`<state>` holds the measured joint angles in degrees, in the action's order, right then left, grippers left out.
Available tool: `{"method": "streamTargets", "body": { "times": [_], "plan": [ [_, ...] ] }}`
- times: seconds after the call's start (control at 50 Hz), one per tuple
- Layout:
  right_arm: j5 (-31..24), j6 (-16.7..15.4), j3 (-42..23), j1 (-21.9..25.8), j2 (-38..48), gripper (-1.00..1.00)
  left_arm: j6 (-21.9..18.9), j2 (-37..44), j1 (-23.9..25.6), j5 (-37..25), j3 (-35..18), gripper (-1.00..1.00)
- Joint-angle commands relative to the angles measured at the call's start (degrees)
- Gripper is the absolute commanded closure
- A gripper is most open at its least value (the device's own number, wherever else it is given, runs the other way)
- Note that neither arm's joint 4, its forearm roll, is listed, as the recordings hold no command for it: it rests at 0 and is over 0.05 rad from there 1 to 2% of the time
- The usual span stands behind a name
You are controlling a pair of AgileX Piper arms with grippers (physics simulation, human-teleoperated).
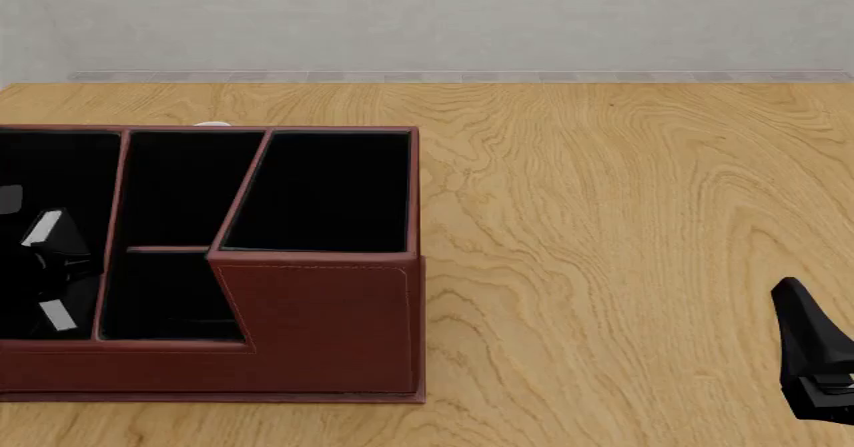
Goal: Pick up the book and place it in the left compartment of the caddy.
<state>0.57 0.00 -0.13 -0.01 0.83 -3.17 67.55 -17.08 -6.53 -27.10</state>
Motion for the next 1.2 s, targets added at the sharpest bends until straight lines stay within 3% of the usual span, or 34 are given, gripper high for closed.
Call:
{"method": "streamTargets", "body": {
  "times": [0.02, 0.42, 0.6, 1.2],
  "plan": [
    [-0.1, 0.02, 0.04, 0.0, -0.18, -1.0, -0.74, -0.07, 0.02, -0.31, -0.68, -1.0],
    [-0.1, 0.0, 0.04, 0.01, -0.17, -1.0, -0.68, -0.74, -0.3, -1.46, -1.26, -1.0],
    [-0.1, 0.02, 0.04, 0.0, -0.17, -1.0, -0.58, -4.28, 0.38, -5.0, -2.02, -1.0],
    [-0.1, 0.01, 0.04, 0.01, -0.17, -1.0, 0.5, -30.8, 4.94, -35.74, -12.59, -1.0]
  ]
}}
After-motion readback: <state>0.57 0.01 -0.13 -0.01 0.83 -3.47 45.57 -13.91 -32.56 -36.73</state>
